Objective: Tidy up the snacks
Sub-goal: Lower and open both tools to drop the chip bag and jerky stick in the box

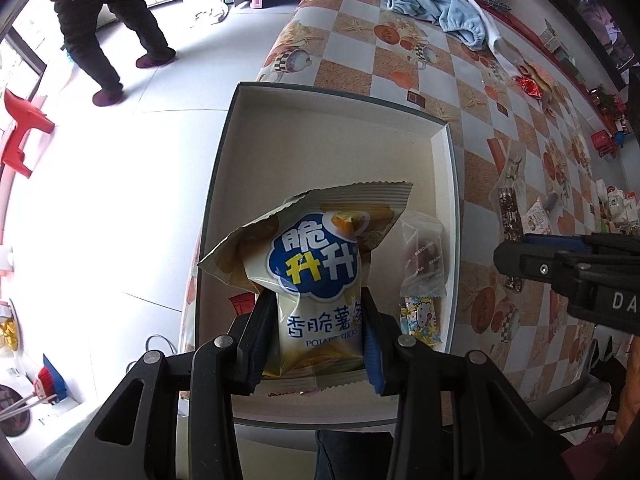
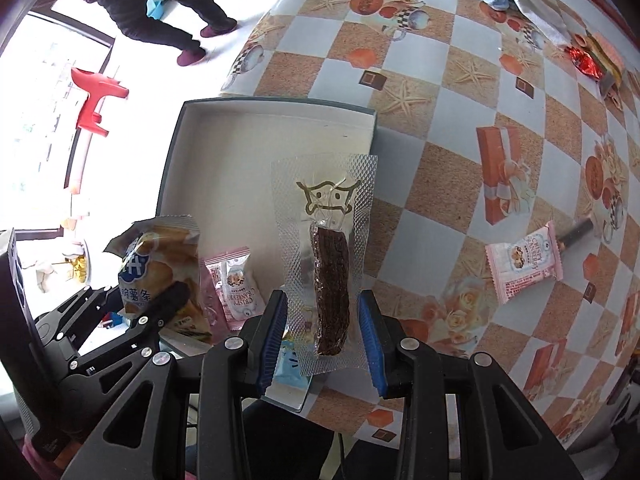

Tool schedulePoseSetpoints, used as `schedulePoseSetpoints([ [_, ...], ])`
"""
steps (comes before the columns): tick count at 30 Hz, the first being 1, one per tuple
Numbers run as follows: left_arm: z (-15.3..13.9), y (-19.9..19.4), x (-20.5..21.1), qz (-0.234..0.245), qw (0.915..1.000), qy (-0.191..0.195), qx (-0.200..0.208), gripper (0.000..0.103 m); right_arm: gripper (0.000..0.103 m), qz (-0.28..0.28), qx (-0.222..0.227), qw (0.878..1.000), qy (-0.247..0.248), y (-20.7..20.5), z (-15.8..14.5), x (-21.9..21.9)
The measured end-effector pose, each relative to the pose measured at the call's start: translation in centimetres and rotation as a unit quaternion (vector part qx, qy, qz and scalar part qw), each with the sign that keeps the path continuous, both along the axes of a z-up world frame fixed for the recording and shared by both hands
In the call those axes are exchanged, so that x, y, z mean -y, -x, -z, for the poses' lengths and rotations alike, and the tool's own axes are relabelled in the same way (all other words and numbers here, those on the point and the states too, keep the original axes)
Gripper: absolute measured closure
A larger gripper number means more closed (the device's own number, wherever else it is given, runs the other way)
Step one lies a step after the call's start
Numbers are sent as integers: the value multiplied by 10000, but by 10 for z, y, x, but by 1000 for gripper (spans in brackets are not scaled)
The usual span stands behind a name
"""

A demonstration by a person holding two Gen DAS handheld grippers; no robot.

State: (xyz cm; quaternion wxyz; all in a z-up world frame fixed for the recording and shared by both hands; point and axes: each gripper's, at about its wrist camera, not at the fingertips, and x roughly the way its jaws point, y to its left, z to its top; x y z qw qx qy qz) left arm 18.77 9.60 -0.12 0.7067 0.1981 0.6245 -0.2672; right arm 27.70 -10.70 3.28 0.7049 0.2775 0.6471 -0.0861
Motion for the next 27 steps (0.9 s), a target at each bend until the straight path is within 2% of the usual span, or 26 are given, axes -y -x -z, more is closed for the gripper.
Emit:
schedulePoseSetpoints([
  [23, 18, -7, 5, -8, 9994, -298, -159, 59, 65, -411, -116, 9990, -115, -43, 10, -20],
  [24, 19, -7, 6, 3, 9994, -314, -175, 57, 64, -422, -122, 9989, -133, -46, 11, -21],
  [25, 20, -7, 6, 11, 9993, -320, -200, 50, 59, -434, -126, 9989, -156, -48, 12, -22],
  [26, 20, -7, 6, 18, 9992, -339, -217, 43, 59, -437, -130, 9988, -169, -49, 13, -23],
  [27, 20, -6, 7, 29, 9992, -363, -172, 31, 59, -438, -128, 9988, -201, -50, 13, -23],
])
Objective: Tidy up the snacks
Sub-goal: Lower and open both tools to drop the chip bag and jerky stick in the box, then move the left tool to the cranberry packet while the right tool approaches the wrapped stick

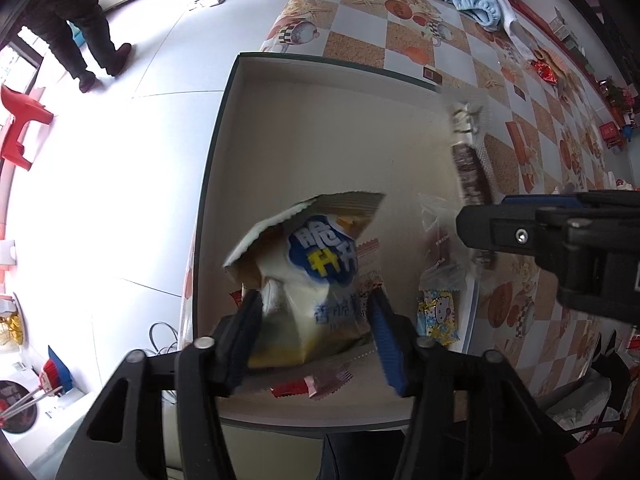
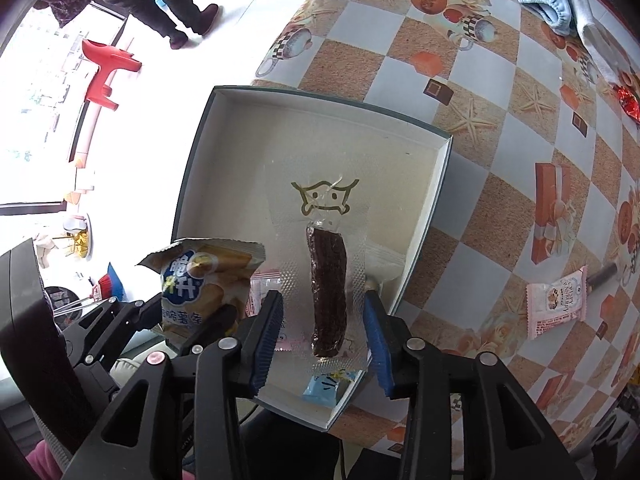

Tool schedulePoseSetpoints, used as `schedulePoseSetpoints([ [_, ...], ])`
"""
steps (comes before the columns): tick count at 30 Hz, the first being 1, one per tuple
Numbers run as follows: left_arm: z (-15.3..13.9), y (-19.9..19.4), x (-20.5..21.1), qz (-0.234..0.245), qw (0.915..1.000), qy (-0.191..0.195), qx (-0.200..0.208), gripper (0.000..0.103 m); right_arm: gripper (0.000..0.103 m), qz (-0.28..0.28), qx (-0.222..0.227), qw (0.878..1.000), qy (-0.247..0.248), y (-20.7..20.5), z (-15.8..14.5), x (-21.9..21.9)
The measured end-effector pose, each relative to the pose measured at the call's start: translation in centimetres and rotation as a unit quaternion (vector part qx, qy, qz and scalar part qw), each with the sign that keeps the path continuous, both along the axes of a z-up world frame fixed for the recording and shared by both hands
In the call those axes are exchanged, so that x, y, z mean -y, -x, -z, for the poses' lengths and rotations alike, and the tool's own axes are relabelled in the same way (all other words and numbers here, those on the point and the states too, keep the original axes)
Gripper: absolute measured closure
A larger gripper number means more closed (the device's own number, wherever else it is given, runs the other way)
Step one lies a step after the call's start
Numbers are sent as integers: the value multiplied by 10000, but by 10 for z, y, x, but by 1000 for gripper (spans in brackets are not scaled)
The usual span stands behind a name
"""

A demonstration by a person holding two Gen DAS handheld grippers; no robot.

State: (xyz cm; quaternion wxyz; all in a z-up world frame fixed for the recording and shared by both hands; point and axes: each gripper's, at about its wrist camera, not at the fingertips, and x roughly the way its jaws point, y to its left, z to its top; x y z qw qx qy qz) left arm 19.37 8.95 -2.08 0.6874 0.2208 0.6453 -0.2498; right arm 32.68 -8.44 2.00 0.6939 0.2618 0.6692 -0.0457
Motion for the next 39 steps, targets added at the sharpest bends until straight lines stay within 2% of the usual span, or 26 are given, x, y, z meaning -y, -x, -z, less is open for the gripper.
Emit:
schedulePoseSetpoints([
  [1, -2, 1, 0, 23, 10000, -12, 66, 26, 56, 6, 4, 10000, -48, 0, 0, 0],
  [2, -4, 1, 2, 55, 9999, -7, 123, 25, 48, 25, 7, 10000, -90, 2, 1, 2],
  [3, -6, 1, 3, 83, 9999, 0, 147, 25, 21, 56, 21, 9999, -88, 4, 0, 3],
  [4, -7, 1, 5, 113, 9998, -3, 173, 25, 7, 115, 66, 9999, -59, 7, -1, 7],
  [8, -13, 6, 14, 294, 9988, -41, 385, 24, 6, 445, -49, 9989, -127, 24, 1, 27],
  [11, -16, 14, 25, 542, 9977, -28, 394, 24, 0, 869, -227, 9958, -149, 49, 10, 50],
  [14, -18, 24, 40, 791, 9962, -20, 377, 24, 0, 1498, -490, 9873, -190, 89, 22, 79],
  [16, -19, 32, 50, 953, 9946, -55, 406, 24, 1, 1988, -686, 9773, -255, 118, 33, 98],
  [19, -19, 44, 65, 1191, 9920, -113, 393, 23, 1, 2900, -1015, 9499, -573, 169, 54, 125],
  [22, -20, 55, 78, 1401, 9890, -194, 440, 23, 1, 3746, -1326, 9129, -931, 219, 76, 143],
  [26, -18, 69, 93, 1639, 9849, -307, 461, 23, 1, 4814, -1594, 8465, -1619, 281, 105, 149],
  [29, -16, 79, 103, 1819, 9814, -384, 482, 23, 1, 5400, -1723, 7952, -2152, 315, 124, 141],
  [32, -15, 87, 111, 1936, 9786, -467, 509, 23, 1, 5940, -1844, 7369, -2647, 345, 141, 131],
  [33, -15, 89, 114, 1961, 9780, -487, 515, 23, 1, 6045, -1881, 7246, -2724, 353, 144, 130],
  [34, -15, 91, 116, 1977, 9776, -498, 518, 23, 1, 6130, -1921, 7152, -2752, 359, 146, 129],
  [35, -15, 92, 118, 1989, 9773, -509, 519, 23, 1, 6184, -1963, 7112, -2707, 365, 147, 130],
  [39, -14, 99, 124, 2028, 9763, -553, 522, 23, 1, 6265, -2078, 7209, -2115, 380, 136, 147],
])
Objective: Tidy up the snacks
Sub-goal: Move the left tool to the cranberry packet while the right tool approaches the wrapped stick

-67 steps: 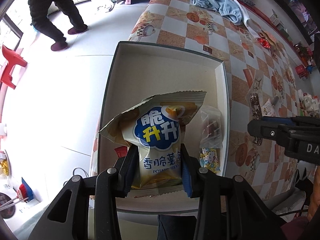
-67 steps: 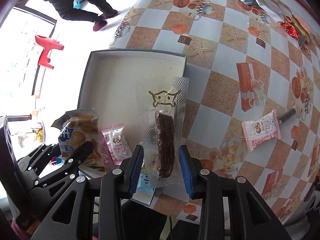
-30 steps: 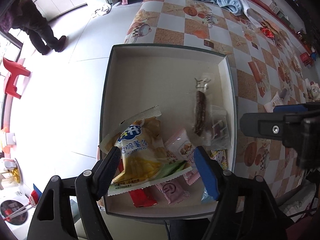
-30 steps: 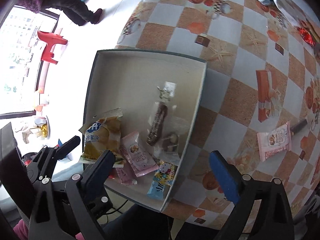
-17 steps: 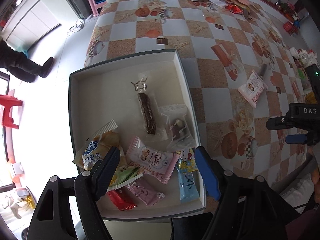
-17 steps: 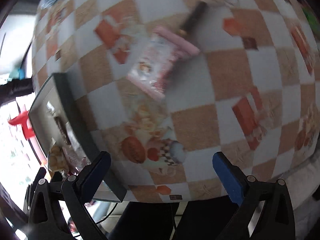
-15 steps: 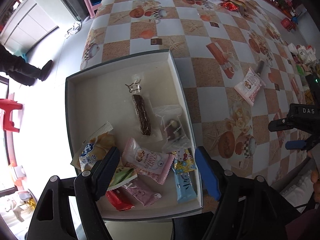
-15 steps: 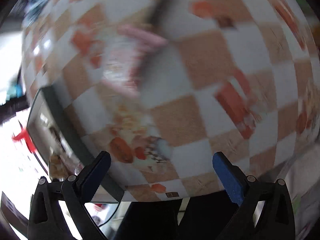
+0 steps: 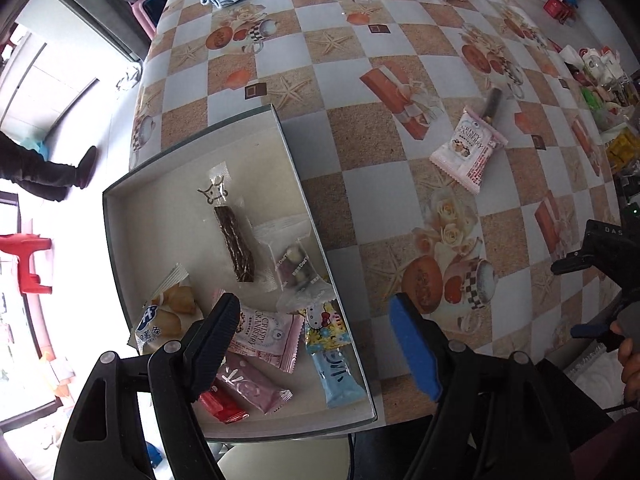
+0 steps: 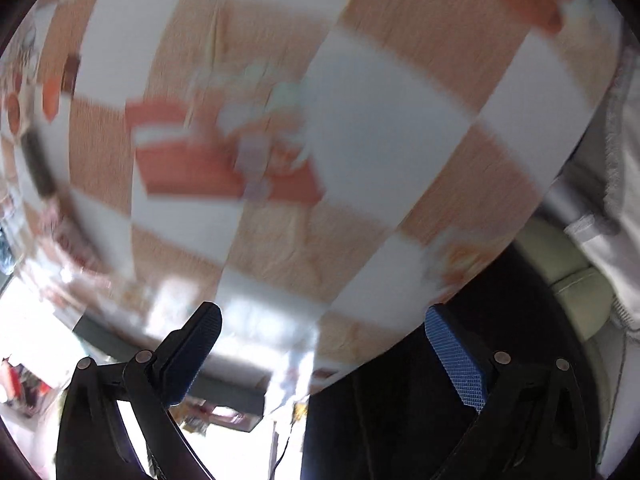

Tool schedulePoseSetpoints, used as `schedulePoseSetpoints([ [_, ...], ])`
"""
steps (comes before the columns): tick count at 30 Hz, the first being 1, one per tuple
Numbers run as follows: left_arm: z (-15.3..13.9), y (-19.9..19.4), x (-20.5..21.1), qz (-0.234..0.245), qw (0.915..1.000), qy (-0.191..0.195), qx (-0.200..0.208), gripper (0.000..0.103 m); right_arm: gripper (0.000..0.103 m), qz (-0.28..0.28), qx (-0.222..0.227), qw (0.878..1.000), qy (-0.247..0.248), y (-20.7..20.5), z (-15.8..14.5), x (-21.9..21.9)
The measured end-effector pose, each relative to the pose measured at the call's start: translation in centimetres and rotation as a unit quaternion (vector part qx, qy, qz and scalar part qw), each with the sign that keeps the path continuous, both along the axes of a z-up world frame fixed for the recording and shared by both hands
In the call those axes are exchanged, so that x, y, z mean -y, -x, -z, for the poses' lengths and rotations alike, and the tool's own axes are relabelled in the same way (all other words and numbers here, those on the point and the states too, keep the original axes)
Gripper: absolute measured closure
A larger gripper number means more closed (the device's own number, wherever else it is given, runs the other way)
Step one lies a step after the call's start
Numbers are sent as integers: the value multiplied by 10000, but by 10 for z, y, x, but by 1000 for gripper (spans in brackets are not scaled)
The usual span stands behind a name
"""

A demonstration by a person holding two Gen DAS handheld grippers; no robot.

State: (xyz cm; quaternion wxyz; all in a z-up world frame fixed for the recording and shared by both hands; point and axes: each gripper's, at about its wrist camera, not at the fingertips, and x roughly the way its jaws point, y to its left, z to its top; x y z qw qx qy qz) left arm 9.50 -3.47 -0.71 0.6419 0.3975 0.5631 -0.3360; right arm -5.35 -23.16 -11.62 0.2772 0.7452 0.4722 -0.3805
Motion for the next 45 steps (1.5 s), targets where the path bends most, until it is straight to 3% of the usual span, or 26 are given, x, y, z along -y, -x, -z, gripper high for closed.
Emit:
schedulePoseSetpoints([
  [4, 2, 6, 4, 31, 10000, -40, -15, 23, 1, 94, -224, 9993, 292, 17, -6, 13],
  [9, 5, 14, 9, 77, 9999, -80, -41, 23, 1, 263, -272, 9992, 161, 33, -2, 14],
  [20, 9, 24, 5, 83, 9998, -187, -8, 23, 1, 567, 44, 9983, 143, 33, 9, 20],
  [30, 11, 18, -14, -252, 9994, -253, -24, 23, 1, -355, 441, 9962, 656, -43, -4, 66],
  [35, 4, 19, -24, -271, 9993, -239, 59, 23, 1, -833, 455, 9868, 1309, -92, -17, 109],
  [43, -2, 17, -43, -432, 9981, -405, 144, 23, 0, -1277, 368, 9772, 1655, -156, -4, 144],
  [45, -1, 18, -47, -459, 9977, -478, 144, 23, 0, -1537, 94, 9727, 1736, -166, -2, 147],
])
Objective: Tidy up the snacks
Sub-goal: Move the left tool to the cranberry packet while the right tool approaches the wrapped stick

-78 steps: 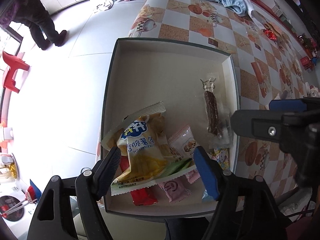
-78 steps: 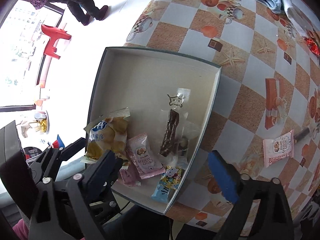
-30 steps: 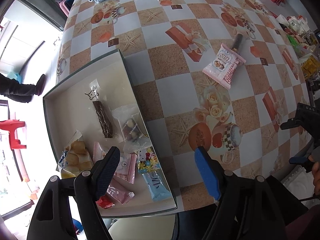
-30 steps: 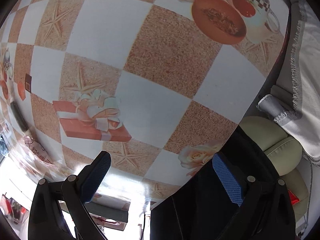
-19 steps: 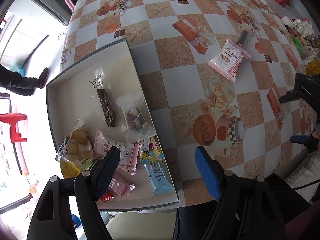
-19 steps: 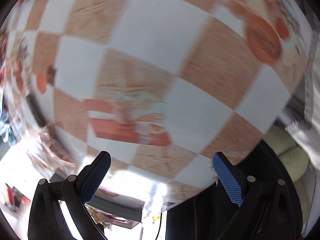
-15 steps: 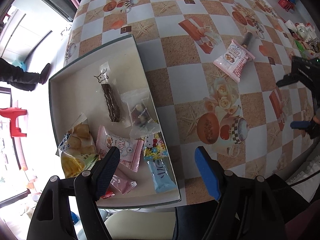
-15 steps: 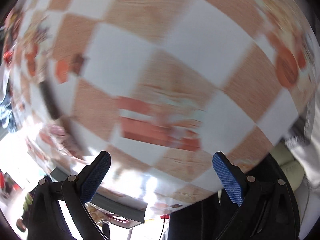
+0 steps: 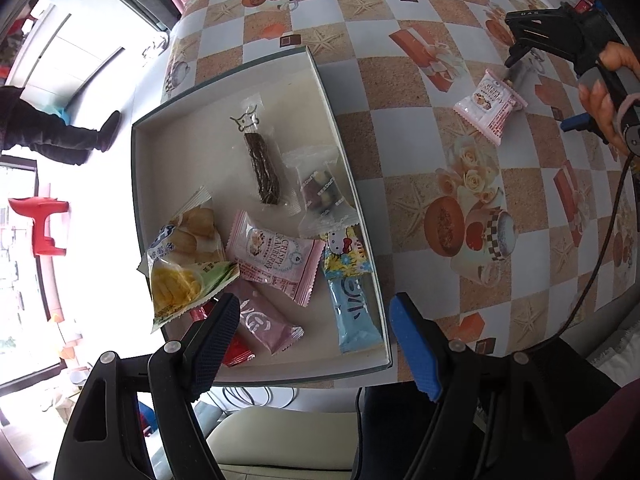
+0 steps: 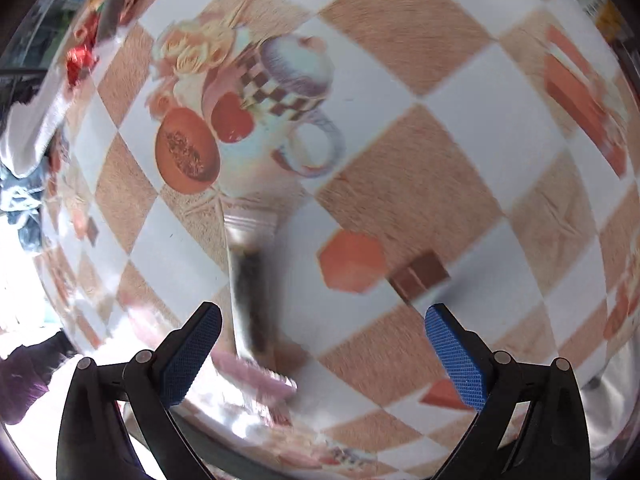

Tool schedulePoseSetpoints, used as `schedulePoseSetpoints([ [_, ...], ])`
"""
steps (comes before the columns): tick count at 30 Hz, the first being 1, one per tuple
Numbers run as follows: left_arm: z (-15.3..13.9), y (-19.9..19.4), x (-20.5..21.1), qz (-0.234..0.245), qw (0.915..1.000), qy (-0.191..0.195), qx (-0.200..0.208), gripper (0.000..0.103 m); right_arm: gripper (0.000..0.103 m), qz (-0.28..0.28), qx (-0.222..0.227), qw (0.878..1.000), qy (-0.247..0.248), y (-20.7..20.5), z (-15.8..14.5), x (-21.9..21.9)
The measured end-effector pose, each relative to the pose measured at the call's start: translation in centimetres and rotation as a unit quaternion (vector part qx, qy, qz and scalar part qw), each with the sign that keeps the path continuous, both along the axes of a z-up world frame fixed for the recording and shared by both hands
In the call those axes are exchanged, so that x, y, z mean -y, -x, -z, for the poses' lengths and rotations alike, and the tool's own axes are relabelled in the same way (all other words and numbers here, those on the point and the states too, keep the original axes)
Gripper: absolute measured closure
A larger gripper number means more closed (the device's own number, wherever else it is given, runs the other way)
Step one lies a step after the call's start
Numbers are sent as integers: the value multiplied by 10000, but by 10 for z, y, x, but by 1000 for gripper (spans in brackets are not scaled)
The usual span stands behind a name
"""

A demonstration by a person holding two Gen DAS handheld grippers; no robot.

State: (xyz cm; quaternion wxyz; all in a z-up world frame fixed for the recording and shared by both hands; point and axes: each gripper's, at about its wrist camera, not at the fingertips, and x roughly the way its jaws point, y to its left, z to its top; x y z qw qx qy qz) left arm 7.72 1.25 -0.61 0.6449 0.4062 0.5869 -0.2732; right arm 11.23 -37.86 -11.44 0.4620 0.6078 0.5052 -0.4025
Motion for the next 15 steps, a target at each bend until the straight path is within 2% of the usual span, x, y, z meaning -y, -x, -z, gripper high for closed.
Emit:
schedulePoseSetpoints([
  [6, 5, 5, 13, 179, 9998, -35, -67, 23, 0, -852, -442, 9949, 309, -8, 2, -2],
  [11, 8, 19, 34, 540, 9985, 22, -128, 23, 0, -822, -432, 9939, 599, 33, 2, -6],
  [15, 16, 31, 45, 799, 9965, -68, -214, 23, 0, -1280, -392, 9869, 898, 38, 0, -10],
])
